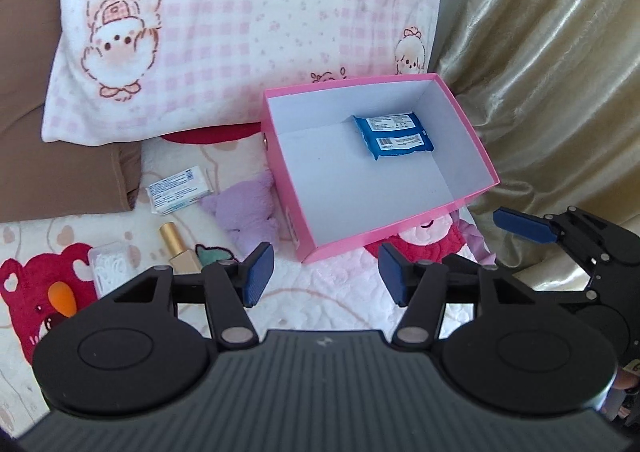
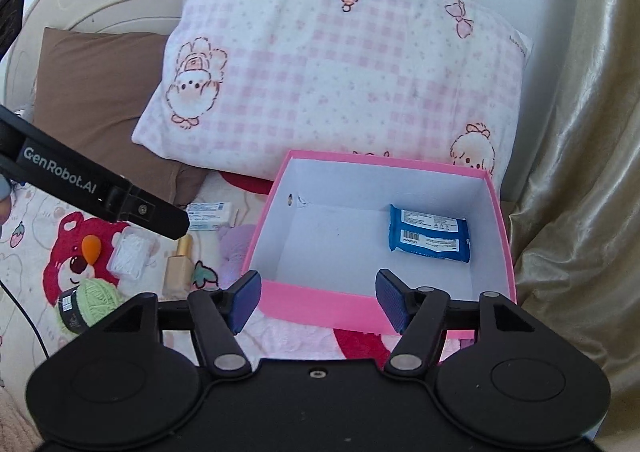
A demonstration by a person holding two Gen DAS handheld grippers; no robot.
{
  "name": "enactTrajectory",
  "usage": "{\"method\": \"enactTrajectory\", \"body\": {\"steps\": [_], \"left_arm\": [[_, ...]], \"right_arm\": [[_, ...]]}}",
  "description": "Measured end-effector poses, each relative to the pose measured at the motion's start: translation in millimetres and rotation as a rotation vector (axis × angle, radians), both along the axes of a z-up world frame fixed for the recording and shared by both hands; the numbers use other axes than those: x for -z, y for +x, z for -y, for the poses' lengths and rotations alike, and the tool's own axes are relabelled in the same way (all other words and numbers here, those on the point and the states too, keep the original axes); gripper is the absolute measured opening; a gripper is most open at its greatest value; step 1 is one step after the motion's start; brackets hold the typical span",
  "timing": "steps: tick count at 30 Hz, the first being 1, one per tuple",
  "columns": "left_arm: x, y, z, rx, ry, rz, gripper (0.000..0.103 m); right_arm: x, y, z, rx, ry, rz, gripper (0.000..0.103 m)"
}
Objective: Organize objects
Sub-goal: 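Move the left gripper back toward the green yarn skein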
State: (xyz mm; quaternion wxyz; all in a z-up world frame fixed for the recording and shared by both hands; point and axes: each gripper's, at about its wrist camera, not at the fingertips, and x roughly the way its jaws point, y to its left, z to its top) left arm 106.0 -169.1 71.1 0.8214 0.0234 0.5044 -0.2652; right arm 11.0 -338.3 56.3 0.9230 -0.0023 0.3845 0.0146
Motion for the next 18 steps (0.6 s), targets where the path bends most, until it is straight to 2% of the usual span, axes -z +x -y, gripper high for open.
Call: {"method": "enactTrajectory", "body": {"steps": [3,10,13,18], "left_arm": [[-13.5,-12.8,-18.7,-0.016,0.010,0.008,0.057],[-42.8,-46.8,-60.7,-0.053,0.064,0.072,0.061],[-42.6,-56.8,-76.4,-0.067,0.084,0.066,0.061],[-30.1,-69.9,-95.8,-0.063,0.105,0.004,0.062]], "right_arm": [[-11.8,-9.5,-12.3,-0.046,-0.032,0.015,0.070],[-34.8,-21.1,-38.3,-0.146,-0.020,0.001,0.075],[-38.9,-27.4,-51.6,-0.210,0.001,-0.017,0.075],[-39.9,-35.0,-73.2,-0.294,0.041,-0.044,0.075]]}}
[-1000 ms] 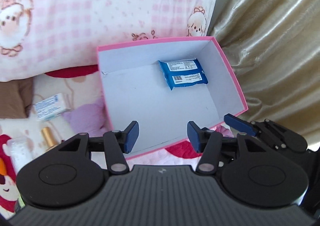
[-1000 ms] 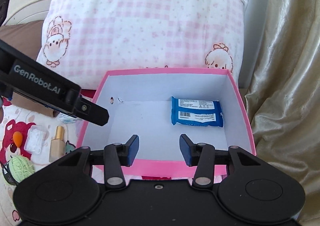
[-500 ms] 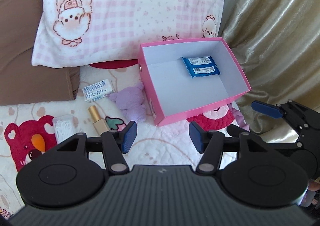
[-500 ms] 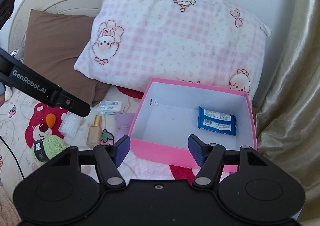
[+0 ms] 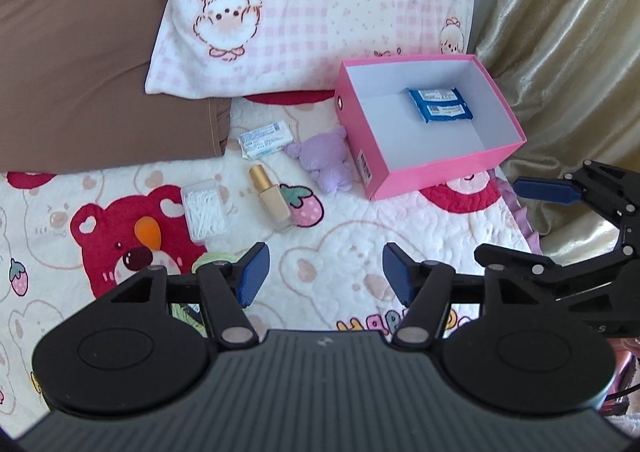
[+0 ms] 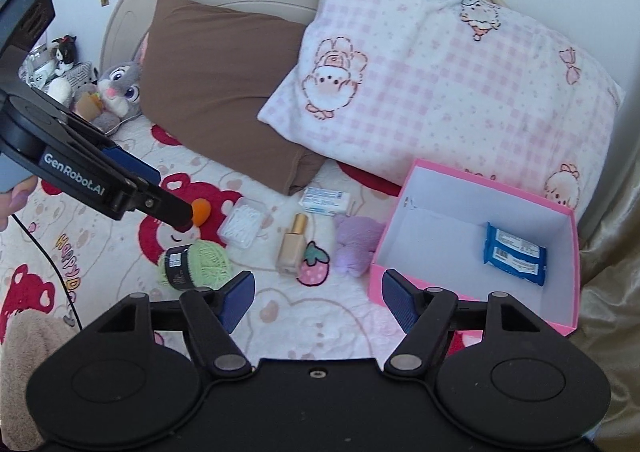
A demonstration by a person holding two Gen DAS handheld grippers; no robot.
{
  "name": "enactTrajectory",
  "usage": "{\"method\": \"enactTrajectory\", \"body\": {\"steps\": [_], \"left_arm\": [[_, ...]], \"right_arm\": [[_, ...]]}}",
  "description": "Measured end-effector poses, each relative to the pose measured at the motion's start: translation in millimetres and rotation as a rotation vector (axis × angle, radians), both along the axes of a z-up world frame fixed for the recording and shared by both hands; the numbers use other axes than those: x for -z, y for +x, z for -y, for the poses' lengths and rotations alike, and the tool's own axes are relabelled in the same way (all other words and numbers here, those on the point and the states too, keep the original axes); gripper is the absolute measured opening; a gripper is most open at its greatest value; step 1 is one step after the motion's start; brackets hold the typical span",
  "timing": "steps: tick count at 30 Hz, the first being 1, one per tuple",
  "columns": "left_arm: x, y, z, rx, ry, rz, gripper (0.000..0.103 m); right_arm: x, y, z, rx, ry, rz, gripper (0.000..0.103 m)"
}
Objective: Organize objects
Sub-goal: 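Move the left gripper back toward the green yarn skein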
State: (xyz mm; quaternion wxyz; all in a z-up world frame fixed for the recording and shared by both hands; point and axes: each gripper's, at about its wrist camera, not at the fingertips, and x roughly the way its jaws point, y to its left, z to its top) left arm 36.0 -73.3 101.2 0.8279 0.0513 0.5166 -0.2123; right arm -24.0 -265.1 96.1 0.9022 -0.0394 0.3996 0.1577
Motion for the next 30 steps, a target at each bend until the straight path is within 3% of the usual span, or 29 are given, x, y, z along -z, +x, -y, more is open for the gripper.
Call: {"method": "enactTrajectory", "body": {"steps": [3,7,16,22,30], "left_arm": [[7.5,-7.5,-10.8,-0.003,0.007,-0.026,0.062],[18.8,-13.6,-25.6,-0.016,-0.003,-0.050,0.064],[60.8,-15.9,-52.4,-0.056,-0.025,-0.089,0.075],[96.0,-9.0,-75.3,-0.089,-0.018,-0.113,0.076],[144.5,12.7,-113.6,-0.187,-0.058,-0.157,0.079]], "right_arm": [[3.2,-3.4,-15.2,-0.057,0.012,-0.014,0.077],[12.6,-9.7,-40.2,-0.184,0.005,-0.001,0.091],[49.1,-0.7,-89.2,-0.323,-0.002,-0.037,0.091],[81.0,13.2,-106.6,-0.355,0.002,-0.063,0.091],[109.9,28.1,-124.6,-0.404,0.032,0.012,0.091]]}}
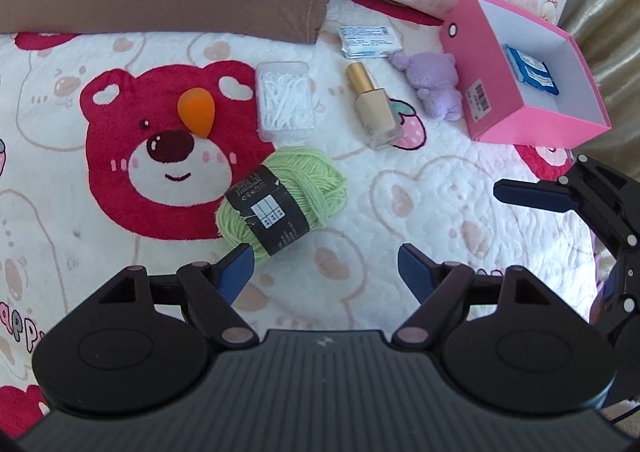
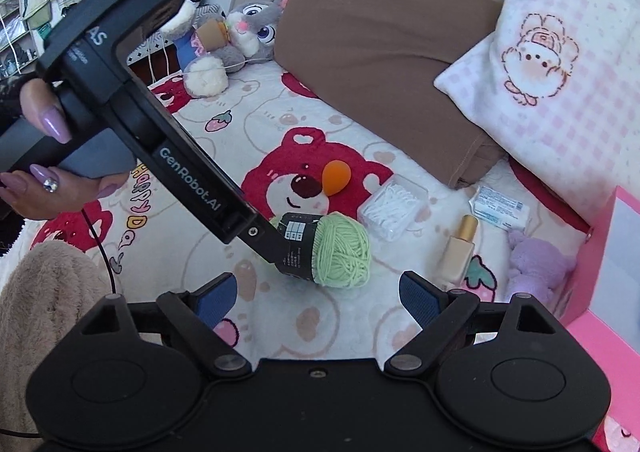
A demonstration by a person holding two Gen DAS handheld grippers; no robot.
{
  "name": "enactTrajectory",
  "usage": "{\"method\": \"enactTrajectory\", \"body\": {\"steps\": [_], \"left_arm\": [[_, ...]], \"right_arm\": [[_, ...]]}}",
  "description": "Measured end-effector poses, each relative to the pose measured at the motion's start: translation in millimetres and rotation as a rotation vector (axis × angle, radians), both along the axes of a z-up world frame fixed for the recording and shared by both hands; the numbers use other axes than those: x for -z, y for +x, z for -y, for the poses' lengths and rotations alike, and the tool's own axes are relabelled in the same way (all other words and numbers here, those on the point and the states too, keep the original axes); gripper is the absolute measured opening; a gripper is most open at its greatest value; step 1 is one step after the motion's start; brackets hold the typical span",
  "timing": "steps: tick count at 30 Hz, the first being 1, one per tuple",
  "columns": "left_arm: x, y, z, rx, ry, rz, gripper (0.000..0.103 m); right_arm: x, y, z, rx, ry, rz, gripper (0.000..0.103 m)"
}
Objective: Organize objects
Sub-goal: 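Move the left gripper back toward the green yarn skein, then close the left gripper around the green yarn skein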
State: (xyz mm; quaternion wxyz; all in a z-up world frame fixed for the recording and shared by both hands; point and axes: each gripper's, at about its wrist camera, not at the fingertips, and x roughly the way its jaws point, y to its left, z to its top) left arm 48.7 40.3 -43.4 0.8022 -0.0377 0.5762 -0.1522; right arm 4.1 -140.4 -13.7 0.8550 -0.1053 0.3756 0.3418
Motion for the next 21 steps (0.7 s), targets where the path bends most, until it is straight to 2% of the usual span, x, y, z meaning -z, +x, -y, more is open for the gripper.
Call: {"method": "enactTrajectory", "body": {"steps": [7,10,13,16,19,21], "left_arm": [[40.9,18.9,-21.2,-0.103,-0.027,-0.032,0.079],[50.3,22.4,-22.6,-0.146,0.020,-0.003,0.080],[59.1,23.9,-20.1,-0.132,0.048,0.008,0.080],[70.0,24.1,-24.0,-0.159,0.013,-0.004,0.080],[82.6,23.1,-30.6,-0.211,-0.059,-0.020,0.080],[88.7,22.7,-33.7,-0.228,-0.061,-0.032,0.080]], "right_arm": [[36.5,25.4,-31.2,-0.088,-0.031,0.047,0.091],[55.9,30.8,-34.7,-0.122,-0.060,0.043,0.091],[72.9,35.5,-33.8,-0.122,-0.081,0.046,0.091],[82.0,41.4,-36.7,-0.129,-0.115,0.067,0.091],[87.8,48.1,-40.8,-0.128,-0.113,0.080,0.091],[89.6,52.3,-43.3,-0.136,-0.100,0.073,0.091]]}}
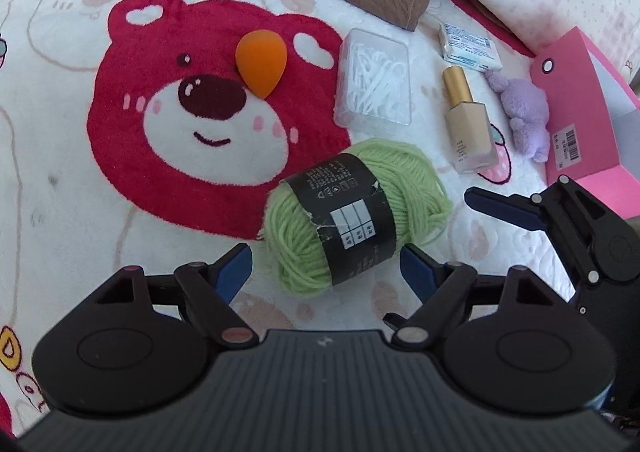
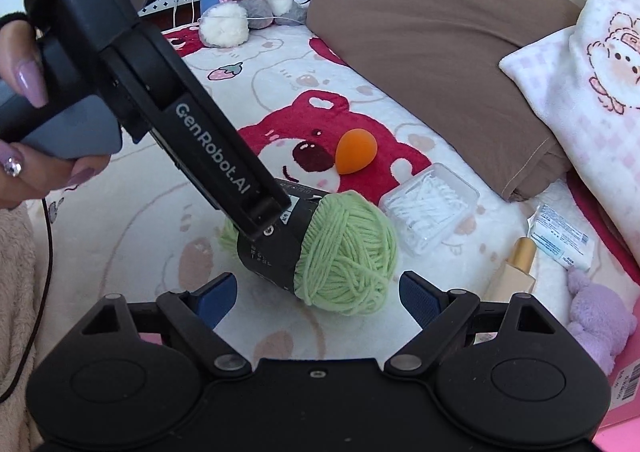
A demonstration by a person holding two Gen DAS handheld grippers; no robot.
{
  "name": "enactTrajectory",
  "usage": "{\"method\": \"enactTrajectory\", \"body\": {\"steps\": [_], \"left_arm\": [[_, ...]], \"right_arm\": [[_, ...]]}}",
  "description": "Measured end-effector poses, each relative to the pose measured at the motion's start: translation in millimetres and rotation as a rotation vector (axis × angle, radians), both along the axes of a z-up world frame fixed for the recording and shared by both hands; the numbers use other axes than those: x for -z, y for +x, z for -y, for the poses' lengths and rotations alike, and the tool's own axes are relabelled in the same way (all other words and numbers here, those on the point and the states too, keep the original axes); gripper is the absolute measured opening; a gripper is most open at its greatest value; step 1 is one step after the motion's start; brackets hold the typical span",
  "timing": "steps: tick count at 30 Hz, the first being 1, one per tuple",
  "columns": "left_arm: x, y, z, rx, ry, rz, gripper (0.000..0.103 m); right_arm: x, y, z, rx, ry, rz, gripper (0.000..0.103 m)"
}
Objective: Organize objects
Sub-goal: 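Close the left gripper around the green yarn skein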
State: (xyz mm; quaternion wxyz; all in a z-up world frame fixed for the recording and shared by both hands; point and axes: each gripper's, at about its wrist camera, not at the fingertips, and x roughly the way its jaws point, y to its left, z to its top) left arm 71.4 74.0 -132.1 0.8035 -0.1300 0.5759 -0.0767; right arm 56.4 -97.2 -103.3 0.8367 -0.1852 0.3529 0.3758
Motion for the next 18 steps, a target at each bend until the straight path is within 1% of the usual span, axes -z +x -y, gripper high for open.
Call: {"method": "enactTrajectory", "body": {"steps": [2,4,7,11,14,15,16,17,18], "left_arm": [[2.2,-1.2,-3.9,0.004,0.011,0.018,0.080],[4.6,-1.2,-10.1,0.018,-0.015,0.050,0.081],[10.6,-0.8,-22.7,-0.015,-0.056,0.047,0.080],[14.8,-1.9,-27.5,-0.050,-0.080,0.064,0.079],[14.9,-1.1,-25.4,-0.059,-0.092,0.107,0.069],[13.8,-0.5,-25.2,-0.054,-0.117,0.120,0.060],[12.7,0.9,-25.9,-0.043,-0.155,0.121,0.057],[10.6,1.7,-27.0,-0.042,-0.175,0.124,0.057],[7.4,1.5,-27.7,-0.046,-0.171,0.141,0.057]], "right_arm": [[2.8,3.6,-3.5,-0.003,0.007,-0.006,0.091],[6.5,7.4,-7.1,0.006,0.013,-0.012,0.091],[12.6,11.9,-13.4,0.026,0.023,-0.022,0.091],[16.0,15.6,-19.4,0.039,0.011,0.007,0.091],[21.2,22.7,-22.2,0.057,0.002,0.015,0.091],[23.8,25.9,-23.5,0.064,0.000,0.013,0.091],[25.7,28.9,-24.7,0.065,-0.002,0.008,0.091],[25.9,30.5,-25.4,0.070,0.000,0.007,0.091],[25.4,33.3,-25.1,0.088,0.012,0.007,0.091]]}}
